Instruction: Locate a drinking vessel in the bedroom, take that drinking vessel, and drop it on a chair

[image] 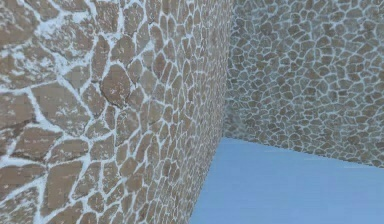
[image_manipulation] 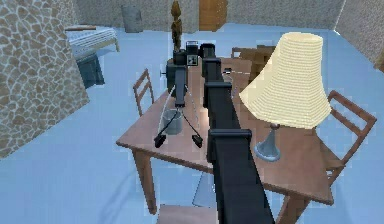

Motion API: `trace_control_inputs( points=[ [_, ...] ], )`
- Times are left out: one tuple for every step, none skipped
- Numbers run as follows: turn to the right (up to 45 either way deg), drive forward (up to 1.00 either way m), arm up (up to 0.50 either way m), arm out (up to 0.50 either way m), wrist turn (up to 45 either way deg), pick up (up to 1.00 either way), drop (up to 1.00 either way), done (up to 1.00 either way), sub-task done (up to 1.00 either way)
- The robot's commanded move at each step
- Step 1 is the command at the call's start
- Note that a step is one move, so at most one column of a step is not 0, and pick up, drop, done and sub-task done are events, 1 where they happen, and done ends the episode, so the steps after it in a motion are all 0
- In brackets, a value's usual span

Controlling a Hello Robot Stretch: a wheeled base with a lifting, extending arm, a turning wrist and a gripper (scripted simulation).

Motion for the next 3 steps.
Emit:
trace_control_inputs(
  points=[
    [0.0,0.0,0.0,0.0,45.0,0.0,0.0,0.0,0.0],
    [0.0,0.0,0.0,0.0,45.0,0.0,0.0,0.0,0.0],
    [0.0,0.0,0.0,0.0,45.0,0.0,0.0,0.0,0.0]
  ],
)
